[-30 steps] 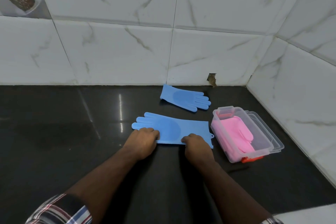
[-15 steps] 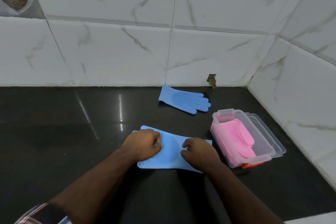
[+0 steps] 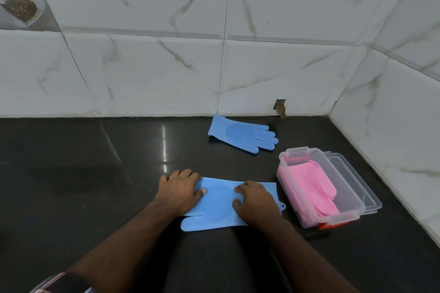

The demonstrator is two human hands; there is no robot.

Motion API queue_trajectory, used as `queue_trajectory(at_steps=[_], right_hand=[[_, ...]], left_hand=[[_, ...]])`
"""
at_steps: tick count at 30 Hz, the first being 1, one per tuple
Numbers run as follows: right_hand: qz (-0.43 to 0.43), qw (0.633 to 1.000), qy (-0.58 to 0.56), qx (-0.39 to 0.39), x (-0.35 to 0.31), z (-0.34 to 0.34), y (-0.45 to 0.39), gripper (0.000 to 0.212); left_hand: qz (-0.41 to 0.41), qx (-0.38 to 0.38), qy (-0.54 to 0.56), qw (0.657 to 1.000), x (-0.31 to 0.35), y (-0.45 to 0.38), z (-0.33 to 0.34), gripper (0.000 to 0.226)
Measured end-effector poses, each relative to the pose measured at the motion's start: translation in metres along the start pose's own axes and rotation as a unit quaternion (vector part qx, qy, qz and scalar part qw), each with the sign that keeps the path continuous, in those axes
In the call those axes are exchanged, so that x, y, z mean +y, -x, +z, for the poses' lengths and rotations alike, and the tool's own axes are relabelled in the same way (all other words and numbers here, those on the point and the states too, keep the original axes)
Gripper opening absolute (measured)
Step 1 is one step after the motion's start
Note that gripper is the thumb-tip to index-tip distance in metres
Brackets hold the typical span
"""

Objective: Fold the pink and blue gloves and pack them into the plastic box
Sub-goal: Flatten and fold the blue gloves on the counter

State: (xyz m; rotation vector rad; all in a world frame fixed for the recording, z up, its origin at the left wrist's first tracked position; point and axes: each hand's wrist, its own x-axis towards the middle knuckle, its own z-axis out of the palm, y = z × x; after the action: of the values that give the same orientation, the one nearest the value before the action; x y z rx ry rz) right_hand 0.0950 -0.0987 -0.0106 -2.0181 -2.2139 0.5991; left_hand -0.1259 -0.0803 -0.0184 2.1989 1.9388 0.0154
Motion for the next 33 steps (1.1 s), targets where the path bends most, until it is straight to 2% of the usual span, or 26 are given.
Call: queue_trajectory(at_steps=[5,12,17,21,24,28,33], right_hand=[[-0.006,0.999,0.028,0.021,-0.005,-0.002,0.005,0.035],[0.003,0.996,0.075,-0.046,-0.005,-0.001,0.012,0.036],[-0.003,0.998,0.062,-0.026,0.002,0.000,0.024,0.023],[0.014,0.999,0.017,-0.029,0.008,-0.004,0.025,0.030],[0.016,0.999,-0.028,0.008,0.017,-0.013,0.018,0.022],[0.017,0.994,-0.100,0.028,0.026,-0.025,-0.005,0.035],[0.025,0.992,-0.119,0.031,0.024,-0.036,-0.042,0.056]], left_hand=[[-0.007,0.014,0.001,1.000,0.004,0.003,-0.003,0.035],[-0.022,0.005,-0.006,1.000,0.014,0.009,-0.005,0.027],[-0.032,0.027,0.007,0.999,0.024,0.008,-0.006,0.029],[-0.024,0.039,0.033,0.998,0.035,0.004,-0.002,0.023],[-0.012,0.055,0.036,0.998,0.045,-0.002,-0.002,0.018],[0.006,0.059,0.025,0.998,0.059,-0.018,-0.005,0.025],[0.030,0.015,0.013,0.999,0.077,-0.046,-0.008,0.044]])
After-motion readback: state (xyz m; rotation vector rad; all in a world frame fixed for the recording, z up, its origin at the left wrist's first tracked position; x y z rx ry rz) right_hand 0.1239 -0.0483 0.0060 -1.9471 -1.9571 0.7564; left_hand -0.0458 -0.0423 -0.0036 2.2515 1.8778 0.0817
